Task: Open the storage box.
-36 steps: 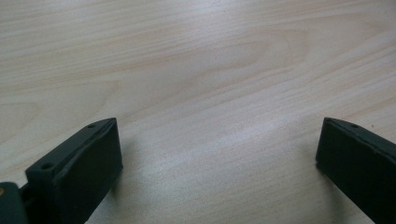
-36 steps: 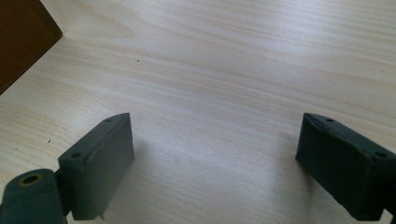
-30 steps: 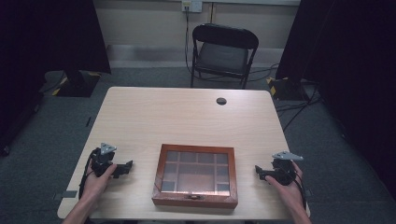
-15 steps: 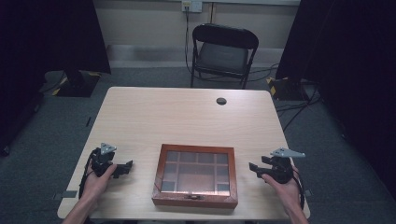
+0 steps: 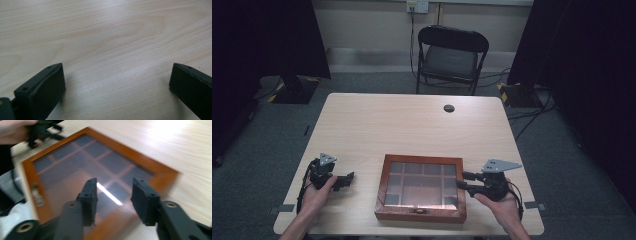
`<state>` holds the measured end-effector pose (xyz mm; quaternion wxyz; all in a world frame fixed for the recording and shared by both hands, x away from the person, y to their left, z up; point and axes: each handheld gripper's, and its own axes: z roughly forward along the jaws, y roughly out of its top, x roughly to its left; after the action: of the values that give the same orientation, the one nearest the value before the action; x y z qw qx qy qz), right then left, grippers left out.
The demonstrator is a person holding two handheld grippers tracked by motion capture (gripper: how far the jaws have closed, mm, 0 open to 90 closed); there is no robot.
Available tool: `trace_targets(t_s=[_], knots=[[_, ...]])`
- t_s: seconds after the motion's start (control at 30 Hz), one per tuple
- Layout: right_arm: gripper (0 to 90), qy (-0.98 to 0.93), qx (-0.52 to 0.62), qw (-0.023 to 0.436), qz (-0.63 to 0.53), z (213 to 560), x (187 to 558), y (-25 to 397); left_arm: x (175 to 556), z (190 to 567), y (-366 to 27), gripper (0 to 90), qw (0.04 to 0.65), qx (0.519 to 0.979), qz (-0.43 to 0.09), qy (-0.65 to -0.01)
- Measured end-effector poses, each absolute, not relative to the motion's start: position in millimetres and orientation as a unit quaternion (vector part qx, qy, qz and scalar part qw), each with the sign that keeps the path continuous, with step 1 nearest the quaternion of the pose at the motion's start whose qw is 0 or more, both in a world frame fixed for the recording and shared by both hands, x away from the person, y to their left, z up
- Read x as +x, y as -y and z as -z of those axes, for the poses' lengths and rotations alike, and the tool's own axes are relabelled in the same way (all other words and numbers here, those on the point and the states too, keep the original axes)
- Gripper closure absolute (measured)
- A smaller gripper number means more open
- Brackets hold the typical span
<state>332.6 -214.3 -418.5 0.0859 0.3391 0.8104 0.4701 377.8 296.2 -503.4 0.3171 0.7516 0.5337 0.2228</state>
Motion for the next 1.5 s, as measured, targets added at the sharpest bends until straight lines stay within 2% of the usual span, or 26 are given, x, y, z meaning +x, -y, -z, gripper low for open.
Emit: trace_targets(t_s=[0.13, 0.27, 0.67, 0.93, 1.1, 1.5], knots=[[65.6, -0.826, 0.312, 0.046, -0.468, 422, 327, 192, 378, 503, -296, 0.0, 0.317, 0.752, -0.222, -0.534], [71.0, -0.839, 0.284, 0.024, -0.464, 423, 321, 171, 378, 503, -296, 0.0, 0.318, 0.752, -0.222, -0.533], [76.8, -0.867, 0.220, -0.036, -0.446, 436, 311, 129, 378, 504, -296, 0.0, 0.318, 0.751, -0.223, -0.534], [76.6, -0.873, 0.196, -0.045, -0.444, 441, 305, 119, 380, 503, -297, 0.0, 0.321, 0.757, -0.218, -0.526], [80.2, -0.876, 0.190, -0.047, -0.441, 442, 306, 118, 380, 503, -298, 0.0, 0.320, 0.759, -0.218, -0.524], [82.4, -0.886, 0.168, -0.039, -0.431, 439, 308, 121, 378, 504, -295, 0.0, 0.322, 0.754, -0.219, -0.530]])
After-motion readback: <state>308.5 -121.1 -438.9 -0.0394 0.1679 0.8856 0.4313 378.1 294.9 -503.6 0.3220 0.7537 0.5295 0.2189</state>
